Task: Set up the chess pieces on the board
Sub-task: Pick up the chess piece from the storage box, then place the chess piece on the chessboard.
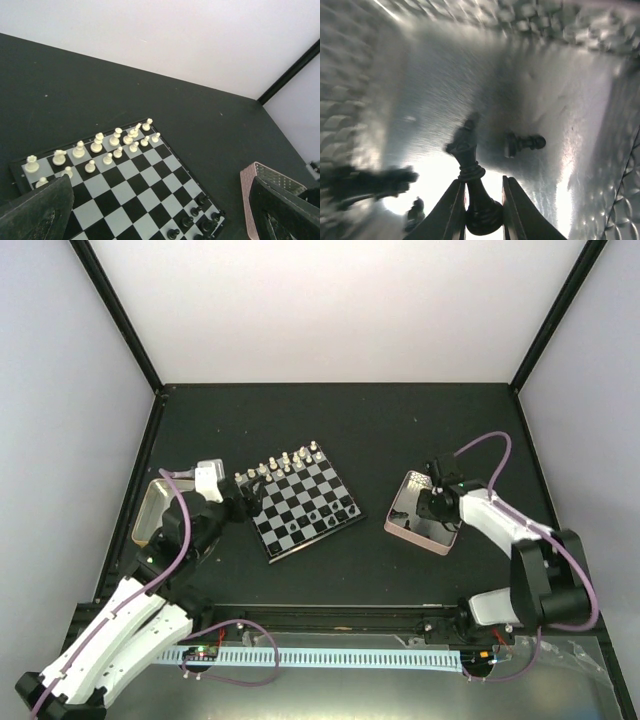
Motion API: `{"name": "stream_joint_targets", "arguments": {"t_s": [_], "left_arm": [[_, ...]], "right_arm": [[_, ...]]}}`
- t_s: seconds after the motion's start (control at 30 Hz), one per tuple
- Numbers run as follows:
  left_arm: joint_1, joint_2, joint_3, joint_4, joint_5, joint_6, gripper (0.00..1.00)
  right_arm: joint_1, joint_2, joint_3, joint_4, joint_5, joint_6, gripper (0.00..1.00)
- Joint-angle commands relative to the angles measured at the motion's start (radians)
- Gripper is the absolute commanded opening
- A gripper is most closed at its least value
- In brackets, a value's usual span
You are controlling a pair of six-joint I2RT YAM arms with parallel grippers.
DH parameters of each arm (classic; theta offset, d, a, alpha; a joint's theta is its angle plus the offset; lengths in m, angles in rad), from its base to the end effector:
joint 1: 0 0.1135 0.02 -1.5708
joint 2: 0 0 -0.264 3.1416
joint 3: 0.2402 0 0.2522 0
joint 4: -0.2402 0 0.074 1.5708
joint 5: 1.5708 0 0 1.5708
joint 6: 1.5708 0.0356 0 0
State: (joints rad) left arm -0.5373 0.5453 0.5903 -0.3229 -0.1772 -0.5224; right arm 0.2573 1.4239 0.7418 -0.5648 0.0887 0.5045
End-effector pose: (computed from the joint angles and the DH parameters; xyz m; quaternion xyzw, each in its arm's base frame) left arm 0.1245 -0.0669 0.2915 -0.0474 0.7955 -0.2423 0.5534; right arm 0.2369 0.0591 0.1630 0.1287 0.9775 0.0193 0.1658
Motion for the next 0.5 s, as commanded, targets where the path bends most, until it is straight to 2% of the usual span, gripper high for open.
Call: {"name": "stream_joint_targets", "arguments": {"t_s": [0.0,0.13,0.27,0.47], "left_arm": [[0.007,0.027,0.003,0.064,0.092,0.023,0.98],[0.007,0.067,0.011,0.100,0.187,0.028,0.98],[0.008,0.131,0.028,0.150,0.337,0.027,0.98],[0.007,0.256,0.063,0.252,0.633,-0.042,0.98]], "right_arm": [[-0.002,-0.161,-0.002,0.093,-0.066,-0.054,0.11],[0.008,-0.251,-0.015,0.158,-0.145,-0.081,0.11],[0.042,-0.317,-0.046,0.252,-0.308,-0.109,0.11],[0.232,-0.356,-0.059,0.416,-0.475,-0.160,0.11]]}}
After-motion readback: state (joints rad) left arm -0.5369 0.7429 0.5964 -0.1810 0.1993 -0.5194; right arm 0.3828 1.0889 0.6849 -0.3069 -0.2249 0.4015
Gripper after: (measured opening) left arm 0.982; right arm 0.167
